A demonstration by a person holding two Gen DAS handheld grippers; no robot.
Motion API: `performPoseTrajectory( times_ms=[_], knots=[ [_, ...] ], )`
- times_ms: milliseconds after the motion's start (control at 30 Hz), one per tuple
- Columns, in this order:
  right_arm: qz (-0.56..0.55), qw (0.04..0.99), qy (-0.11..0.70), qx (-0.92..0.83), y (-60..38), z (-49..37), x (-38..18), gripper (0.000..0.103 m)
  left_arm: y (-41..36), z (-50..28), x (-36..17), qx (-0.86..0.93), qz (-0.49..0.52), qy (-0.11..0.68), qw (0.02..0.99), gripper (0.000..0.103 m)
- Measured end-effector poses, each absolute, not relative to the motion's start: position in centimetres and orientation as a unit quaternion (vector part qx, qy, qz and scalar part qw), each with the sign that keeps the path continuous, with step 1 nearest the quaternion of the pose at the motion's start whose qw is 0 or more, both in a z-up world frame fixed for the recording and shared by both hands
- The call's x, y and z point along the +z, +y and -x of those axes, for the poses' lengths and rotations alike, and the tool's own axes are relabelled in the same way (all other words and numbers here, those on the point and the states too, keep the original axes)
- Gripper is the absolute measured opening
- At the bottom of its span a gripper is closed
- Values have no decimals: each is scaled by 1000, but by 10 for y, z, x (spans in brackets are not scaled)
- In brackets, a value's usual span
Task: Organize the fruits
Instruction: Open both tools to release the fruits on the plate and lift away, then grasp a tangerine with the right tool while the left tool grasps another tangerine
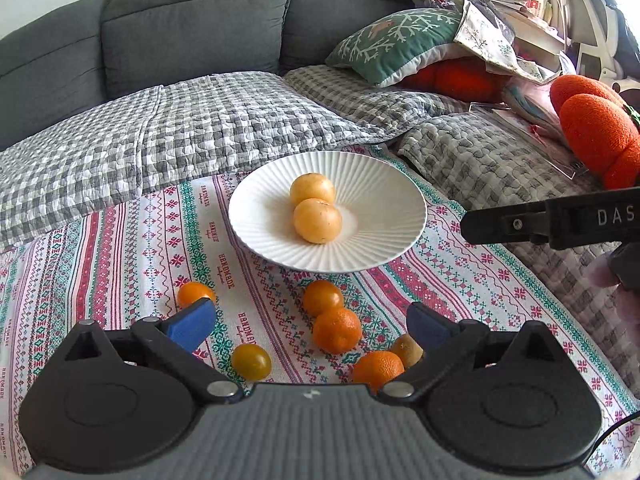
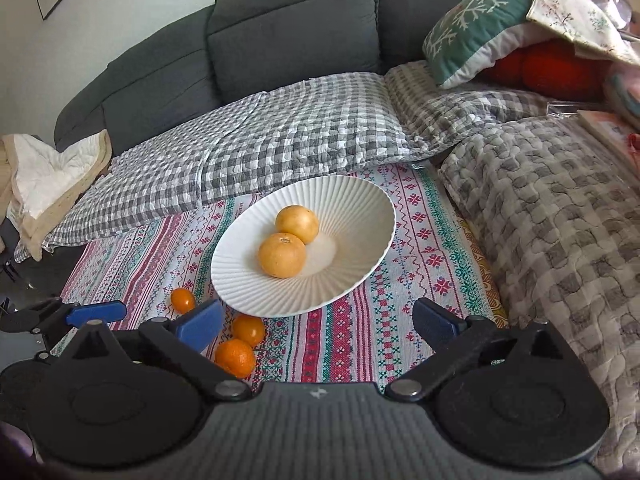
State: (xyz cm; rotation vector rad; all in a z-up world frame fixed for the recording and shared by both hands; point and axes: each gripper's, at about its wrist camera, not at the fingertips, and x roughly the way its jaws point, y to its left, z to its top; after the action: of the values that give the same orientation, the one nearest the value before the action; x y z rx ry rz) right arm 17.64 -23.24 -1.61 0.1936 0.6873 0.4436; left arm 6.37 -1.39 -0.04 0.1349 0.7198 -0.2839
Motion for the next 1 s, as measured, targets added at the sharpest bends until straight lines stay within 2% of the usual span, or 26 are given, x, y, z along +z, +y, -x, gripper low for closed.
performPoseTrajectory(
  times_ms=[400,700,733,933,1000],
  knots=[
    [-30,915,307,261,-218,-150,-33,103,32,-45,-25,-117,-72,364,921,96],
    [45,906,280,314,-197,-126,-51,101,49,-39,-32,-114,-77,346,928,96],
    [52,903,280,322,-194,-125,-53,99,49,-39,-33,-116,-77,344,929,96],
    [62,887,288,355,-180,-122,-61,76,50,-39,-34,-134,-71,330,932,96],
    [62,884,291,361,-177,-122,-62,62,49,-40,-34,-138,-68,328,932,96]
  ],
)
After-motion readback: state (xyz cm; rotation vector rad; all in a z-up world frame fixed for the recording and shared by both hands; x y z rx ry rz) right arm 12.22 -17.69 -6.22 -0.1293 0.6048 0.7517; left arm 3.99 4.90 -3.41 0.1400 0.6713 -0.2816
